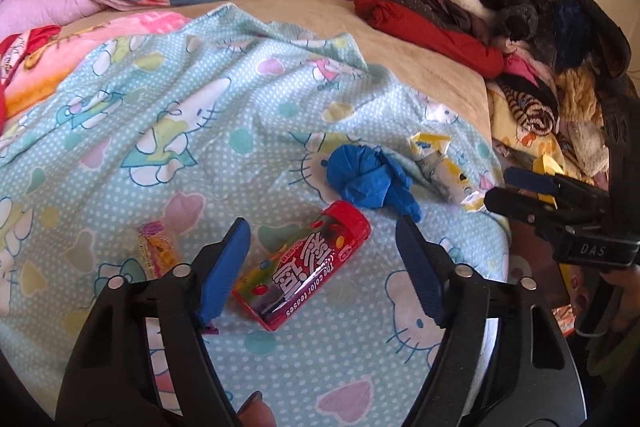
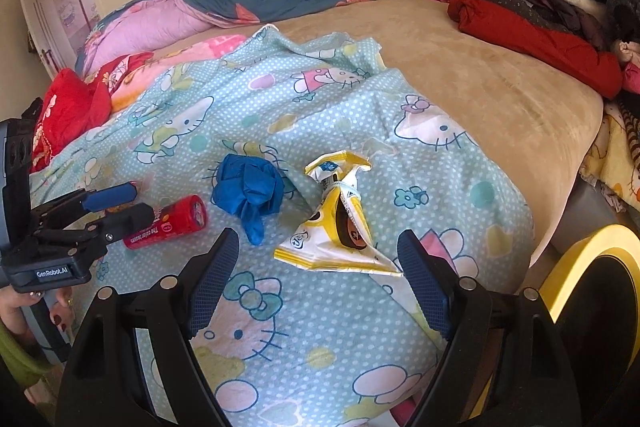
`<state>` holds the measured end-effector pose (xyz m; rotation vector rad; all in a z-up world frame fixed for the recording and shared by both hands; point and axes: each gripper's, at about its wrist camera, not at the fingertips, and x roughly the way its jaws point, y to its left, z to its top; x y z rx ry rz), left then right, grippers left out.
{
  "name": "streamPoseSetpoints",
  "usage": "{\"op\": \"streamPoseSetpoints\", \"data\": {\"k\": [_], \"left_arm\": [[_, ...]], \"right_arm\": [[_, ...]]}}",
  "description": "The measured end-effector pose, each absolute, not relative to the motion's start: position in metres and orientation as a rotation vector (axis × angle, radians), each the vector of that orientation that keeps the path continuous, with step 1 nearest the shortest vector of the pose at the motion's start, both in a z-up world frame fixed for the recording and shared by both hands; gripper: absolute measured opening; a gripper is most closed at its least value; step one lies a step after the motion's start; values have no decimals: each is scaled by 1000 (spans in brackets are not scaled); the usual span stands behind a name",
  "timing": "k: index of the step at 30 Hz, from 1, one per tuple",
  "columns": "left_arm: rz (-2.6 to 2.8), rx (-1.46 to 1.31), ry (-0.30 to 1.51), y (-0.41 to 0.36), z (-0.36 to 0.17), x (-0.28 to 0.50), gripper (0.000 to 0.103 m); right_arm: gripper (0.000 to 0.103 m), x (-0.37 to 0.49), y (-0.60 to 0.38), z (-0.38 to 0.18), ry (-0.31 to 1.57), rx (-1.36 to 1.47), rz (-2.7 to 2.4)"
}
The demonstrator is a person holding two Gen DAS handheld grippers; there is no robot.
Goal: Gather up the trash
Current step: 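Grasp the red candy tube with the left tool while the right grasps the yellow wrapper, then carry the tube and yellow wrapper over the yellow bin and open both tools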
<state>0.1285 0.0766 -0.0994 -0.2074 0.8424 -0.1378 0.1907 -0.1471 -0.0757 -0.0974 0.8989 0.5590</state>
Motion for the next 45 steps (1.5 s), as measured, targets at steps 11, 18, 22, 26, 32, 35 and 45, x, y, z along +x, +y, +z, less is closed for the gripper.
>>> {"op": "streamPoseSetpoints", "data": {"k": [11, 18, 22, 26, 32, 35, 45], "left_arm": [[-162, -199, 916, 75, -121, 134, 56], [-186, -196, 947, 69, -129, 134, 50], [-189, -197, 949, 65, -131, 135, 50], [-180, -210, 946, 65, -132, 136, 47], [-140, -230, 945, 67, -133, 137, 31], [-134, -235, 950, 68, -134, 137, 28], [-137, -247, 947, 59, -129, 127, 27]], "right_arm": [[79, 213, -131, -92, 950, -98, 563], [69, 226, -125, -108, 1010, -76, 538], [61, 229, -126, -120, 1044, -68, 531], [57, 223, -129, -118, 1038, -65, 548], [56, 205, -141, -115, 1046, -4, 575], [56, 196, -146, -114, 1060, 44, 585], [55, 164, -147, -109, 1079, 85, 614]]}}
